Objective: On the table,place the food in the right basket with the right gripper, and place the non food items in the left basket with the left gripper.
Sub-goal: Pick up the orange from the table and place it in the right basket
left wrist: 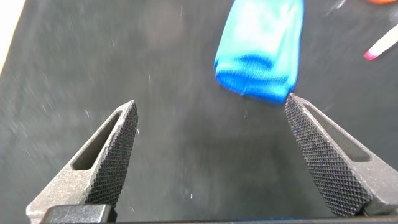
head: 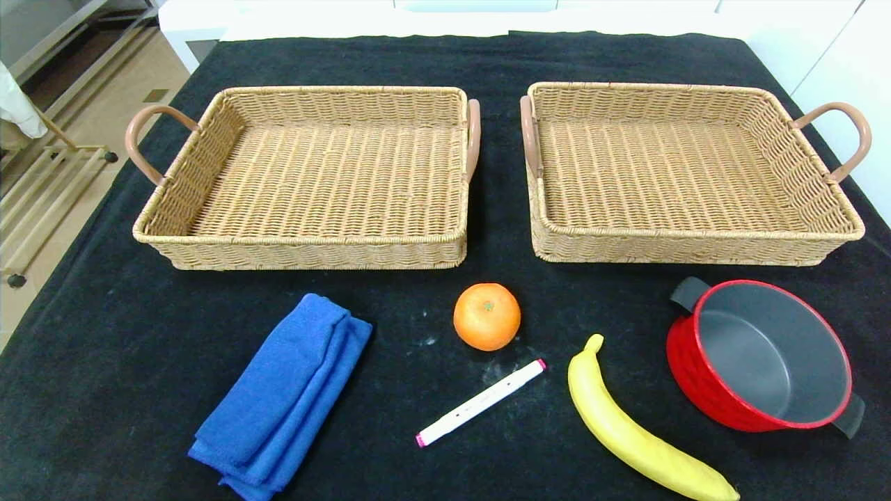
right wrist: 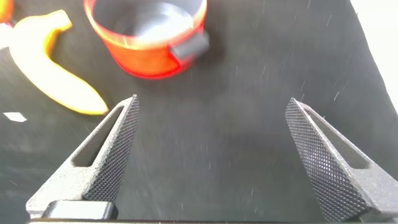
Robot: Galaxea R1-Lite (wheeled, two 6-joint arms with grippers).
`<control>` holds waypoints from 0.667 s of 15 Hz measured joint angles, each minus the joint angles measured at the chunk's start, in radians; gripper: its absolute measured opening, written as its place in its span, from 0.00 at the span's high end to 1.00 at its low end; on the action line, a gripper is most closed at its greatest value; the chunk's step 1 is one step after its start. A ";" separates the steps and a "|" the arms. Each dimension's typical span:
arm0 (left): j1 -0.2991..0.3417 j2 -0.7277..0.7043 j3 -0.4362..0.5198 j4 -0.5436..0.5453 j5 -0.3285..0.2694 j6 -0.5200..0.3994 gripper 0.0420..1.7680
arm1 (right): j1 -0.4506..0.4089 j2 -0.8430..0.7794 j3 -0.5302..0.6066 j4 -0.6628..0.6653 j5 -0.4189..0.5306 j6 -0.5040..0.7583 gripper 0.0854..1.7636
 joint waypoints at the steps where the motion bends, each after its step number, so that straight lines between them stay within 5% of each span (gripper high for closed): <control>1: 0.000 0.022 -0.041 0.009 -0.005 0.000 0.03 | 0.000 0.021 -0.033 0.005 0.000 0.000 0.03; 10: -0.072 0.379 -0.429 0.007 -0.014 0.001 0.03 | 0.068 0.433 -0.408 -0.030 0.002 -0.006 0.03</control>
